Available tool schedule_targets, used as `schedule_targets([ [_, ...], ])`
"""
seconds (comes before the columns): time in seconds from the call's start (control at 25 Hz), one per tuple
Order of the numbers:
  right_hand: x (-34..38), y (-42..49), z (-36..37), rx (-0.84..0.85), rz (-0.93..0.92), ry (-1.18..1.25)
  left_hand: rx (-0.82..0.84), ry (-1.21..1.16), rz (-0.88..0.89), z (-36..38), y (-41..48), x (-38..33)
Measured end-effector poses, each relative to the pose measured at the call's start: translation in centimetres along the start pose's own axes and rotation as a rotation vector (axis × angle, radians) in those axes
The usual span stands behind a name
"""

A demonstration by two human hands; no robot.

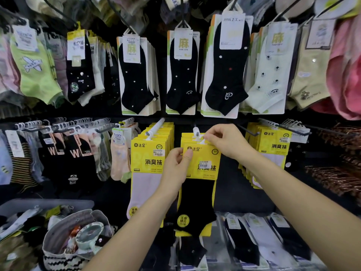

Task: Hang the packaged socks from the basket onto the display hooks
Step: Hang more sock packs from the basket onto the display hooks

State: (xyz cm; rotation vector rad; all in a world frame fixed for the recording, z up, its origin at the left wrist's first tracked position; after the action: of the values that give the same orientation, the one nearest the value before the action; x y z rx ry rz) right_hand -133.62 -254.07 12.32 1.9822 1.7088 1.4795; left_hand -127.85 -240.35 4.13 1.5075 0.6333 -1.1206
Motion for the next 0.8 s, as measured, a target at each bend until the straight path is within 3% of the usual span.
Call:
schedule_targets([
  [0.2, -0.5, 2.5, 0.3, -0.021, 0.058, -0.039, -0.108, 0.116, 0.082, -1.1, 0.6, -0.6],
  [0.4, -1.7, 2.4, 1.9, -0.006, 0.096, -0.070, -0.075, 0.187, 0.080, -0.4, 1.7, -0.2],
  [0.52, -3.4, 1.6, 1.5, -0.085, 0.168, -0.054, 0.002, 0.220, -0.026, 0.7, 2.7, 0.7],
  [0.6, -4.6, 0.6, 1.7, -0.076, 0.209, 0.023, 0.037, 0.231, -0.121, 1.1, 3.7, 1.4],
  [0.8, -6.4, -2.7, 5.7, 0.144, 0.365, 0.410, 0.123, 0.113, -0.214, 2.0, 5.1, 3.7],
])
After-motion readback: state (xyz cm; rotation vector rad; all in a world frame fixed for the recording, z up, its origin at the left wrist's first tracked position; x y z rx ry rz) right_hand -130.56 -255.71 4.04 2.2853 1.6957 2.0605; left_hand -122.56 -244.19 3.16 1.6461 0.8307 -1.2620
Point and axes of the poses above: each hand's wrist, its own y-axis towards the middle knuckle, its own z-axis out of the palm, x = y × z, the point moved 9 cm from there along y, towards the middle knuckle, and after that the axes turned 7 degrees about -x, right-handed, at the moved point
